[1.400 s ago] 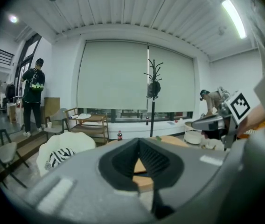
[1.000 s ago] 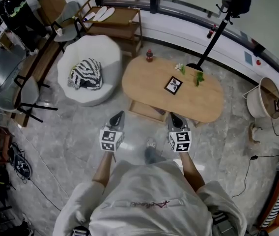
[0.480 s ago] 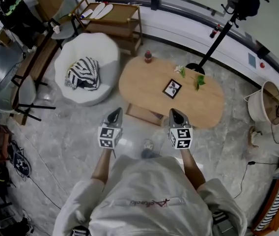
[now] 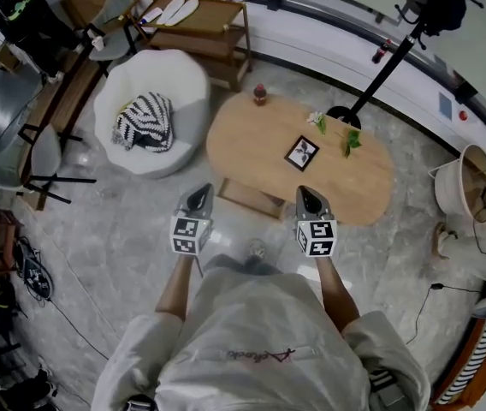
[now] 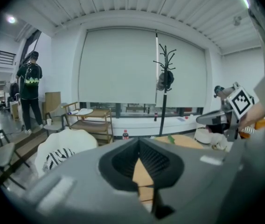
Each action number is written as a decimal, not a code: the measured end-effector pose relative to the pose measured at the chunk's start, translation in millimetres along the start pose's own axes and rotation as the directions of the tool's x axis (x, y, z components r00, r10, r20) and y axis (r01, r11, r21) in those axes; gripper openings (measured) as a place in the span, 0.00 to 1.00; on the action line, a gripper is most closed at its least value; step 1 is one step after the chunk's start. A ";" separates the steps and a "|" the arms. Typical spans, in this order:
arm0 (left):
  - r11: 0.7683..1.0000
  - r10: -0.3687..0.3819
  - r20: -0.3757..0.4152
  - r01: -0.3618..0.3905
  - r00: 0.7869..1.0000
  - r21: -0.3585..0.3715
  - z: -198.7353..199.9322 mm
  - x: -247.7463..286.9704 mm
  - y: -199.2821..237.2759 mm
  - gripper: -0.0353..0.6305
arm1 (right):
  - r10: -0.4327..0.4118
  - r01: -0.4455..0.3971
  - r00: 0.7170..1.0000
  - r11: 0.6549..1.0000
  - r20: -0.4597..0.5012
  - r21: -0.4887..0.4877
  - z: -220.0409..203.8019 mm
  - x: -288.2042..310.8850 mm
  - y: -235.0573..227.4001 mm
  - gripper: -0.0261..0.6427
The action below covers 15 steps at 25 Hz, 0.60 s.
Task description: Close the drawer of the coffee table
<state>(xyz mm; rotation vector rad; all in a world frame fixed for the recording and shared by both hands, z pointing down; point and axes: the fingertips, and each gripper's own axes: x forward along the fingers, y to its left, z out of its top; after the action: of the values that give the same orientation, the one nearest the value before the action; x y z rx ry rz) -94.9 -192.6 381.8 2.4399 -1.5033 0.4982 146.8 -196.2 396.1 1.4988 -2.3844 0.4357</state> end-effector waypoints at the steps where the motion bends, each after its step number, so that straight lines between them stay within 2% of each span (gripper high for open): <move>1: 1.000 -0.002 -0.006 0.002 1.000 0.000 -2.0 1.7 0.3 0.06 | 0.001 -0.001 1.000 1.000 -0.003 0.002 -1.2 2.2 -0.6 0.05; 15: 1.000 -0.018 -0.082 0.016 0.997 -0.025 -46.5 20.7 7.1 0.06 | -0.007 0.009 0.997 1.000 -0.072 0.026 -44.5 22.2 -8.7 0.05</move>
<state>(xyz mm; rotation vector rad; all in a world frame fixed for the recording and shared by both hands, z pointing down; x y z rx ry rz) -100.3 -195.5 432.9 2.3811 -1.4470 0.5660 149.1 -200.1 446.3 1.4773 -2.3254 0.5128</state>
